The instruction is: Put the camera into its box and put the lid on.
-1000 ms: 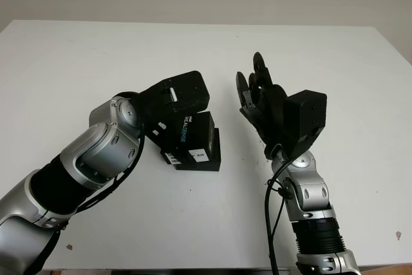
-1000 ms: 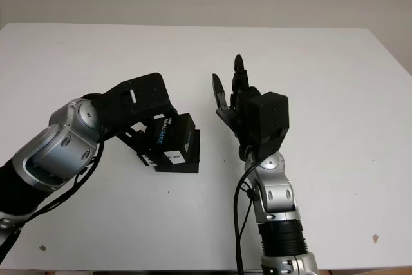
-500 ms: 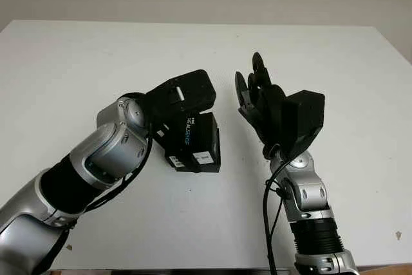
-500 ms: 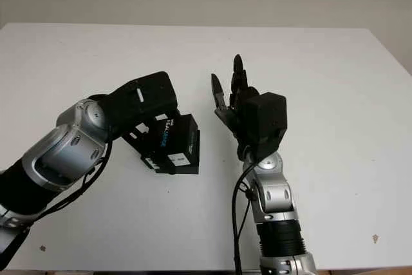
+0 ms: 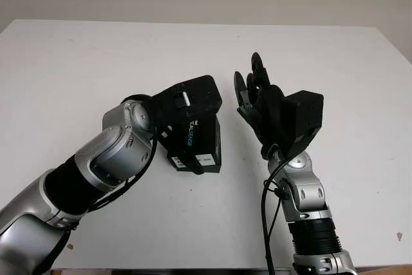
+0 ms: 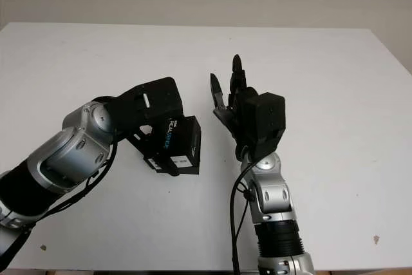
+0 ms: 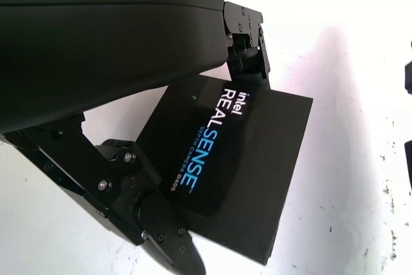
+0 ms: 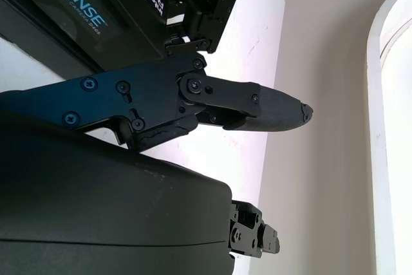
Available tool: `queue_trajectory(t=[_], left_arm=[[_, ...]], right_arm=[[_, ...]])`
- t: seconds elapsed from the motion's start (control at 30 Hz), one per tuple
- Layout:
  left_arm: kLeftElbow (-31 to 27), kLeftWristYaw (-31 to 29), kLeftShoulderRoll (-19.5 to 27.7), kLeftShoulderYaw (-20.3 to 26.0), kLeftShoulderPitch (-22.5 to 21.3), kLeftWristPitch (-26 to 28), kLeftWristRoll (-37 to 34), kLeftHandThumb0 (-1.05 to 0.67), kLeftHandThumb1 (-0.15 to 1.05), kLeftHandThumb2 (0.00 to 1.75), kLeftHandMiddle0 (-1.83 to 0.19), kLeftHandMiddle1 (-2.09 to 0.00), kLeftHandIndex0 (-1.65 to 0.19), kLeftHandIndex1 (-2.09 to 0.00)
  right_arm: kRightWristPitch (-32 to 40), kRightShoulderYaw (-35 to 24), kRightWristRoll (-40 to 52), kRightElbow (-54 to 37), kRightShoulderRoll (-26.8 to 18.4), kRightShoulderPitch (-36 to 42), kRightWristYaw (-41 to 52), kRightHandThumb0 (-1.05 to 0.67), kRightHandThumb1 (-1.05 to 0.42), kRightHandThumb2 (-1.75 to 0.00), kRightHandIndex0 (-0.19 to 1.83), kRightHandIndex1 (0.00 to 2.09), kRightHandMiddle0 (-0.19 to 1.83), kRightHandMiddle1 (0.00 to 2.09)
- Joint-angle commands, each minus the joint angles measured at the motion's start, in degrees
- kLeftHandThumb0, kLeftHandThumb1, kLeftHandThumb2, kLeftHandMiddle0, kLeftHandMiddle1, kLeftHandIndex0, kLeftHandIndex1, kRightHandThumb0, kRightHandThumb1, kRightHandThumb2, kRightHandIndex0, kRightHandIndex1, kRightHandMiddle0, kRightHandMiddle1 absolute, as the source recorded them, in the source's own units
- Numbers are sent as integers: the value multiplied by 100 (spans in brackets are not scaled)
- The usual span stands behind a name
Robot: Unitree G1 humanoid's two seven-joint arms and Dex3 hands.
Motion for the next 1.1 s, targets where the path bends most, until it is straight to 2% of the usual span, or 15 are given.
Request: queue_trajectory(t=[0.0,0.2,0.3,0.33,0.4,0.47,0.5,0.6,0.7,0.77,0.83,0.9,0.97,1.0,1.07], left_arm=[[-44,-88,-3,-90,-60,-209,51,-16,97,5,-32,-184,-21,-178],[7,-253,-15,-105,-43,-362,161,-20,99,6,-31,-186,-20,-176],[37,-313,-47,-72,-34,-446,188,-33,103,7,-30,-178,-11,-176],[54,-345,-69,-73,-52,-419,185,-37,104,8,-29,-176,-8,-184],[97,-406,-179,-93,-158,-122,157,-45,105,15,-8,-181,12,-188],[109,-473,-273,-175,-318,213,145,-51,105,25,13,-186,18,-168],[108,-490,-309,-186,-364,288,131,-52,105,28,16,-186,18,-169],[101,-462,-412,-100,-383,363,57,-52,105,39,13,-206,19,-202],[170,-393,-549,-40,-411,451,1,-53,105,43,7,-209,10,-209],[216,-304,-637,33,-376,425,-35,-54,105,42,14,-205,14,-209],[220,-273,-642,31,-362,388,-62,-55,105,40,18,-122,18,-169],[213,-298,-584,-55,-400,367,-80,-57,105,39,19,-92,19,-142],[213,-344,-550,-93,-435,392,-121,-56,105,37,19,-54,19,-101],[211,-379,-517,-125,-452,372,-133,-56,105,36,19,-48,19,-91],[202,-448,-462,-148,-461,318,-165,-55,105,37,19,-30,19,-52]], right_arm=[[-111,3,0,-1,13,21,-3,-68,-105,-53,-17,5,-16,5],[-114,-18,40,-9,49,44,-19,-68,-105,-53,-17,5,-16,5],[-104,-24,56,-16,57,56,-27,-69,-105,-52,-17,5,-16,5],[-103,-23,58,-16,59,58,-31,-69,-105,-52,-17,5,-16,5],[-144,-11,45,2,47,63,-29,-69,-105,-52,-17,5,-16,5],[-196,8,9,31,33,63,-38,-68,-105,-53,-16,6,-16,6],[-198,18,-10,32,25,63,-42,-68,-105,-53,-16,6,-15,6],[-184,27,-28,32,24,62,-40,-68,-105,-53,-16,6,-15,6],[-232,37,-47,50,26,65,-35,-68,-105,-54,-16,6,-15,6],[-249,39,-43,56,33,69,-28,-67,-105,-54,-16,5,-16,5],[-229,37,-28,42,52,75,-31,-68,-105,-54,-16,5,-16,5],[-182,36,-32,25,68,79,-61,-68,-105,-54,-16,6,-15,6],[-190,31,-22,28,83,81,-65,-68,-105,-54,-16,6,-16,5],[-217,25,-14,43,95,82,-67,-68,-105,-53,-16,6,-15,6],[-239,18,-7,57,108,83,-68,-68,-105,-53,-16,6,-15,6]])
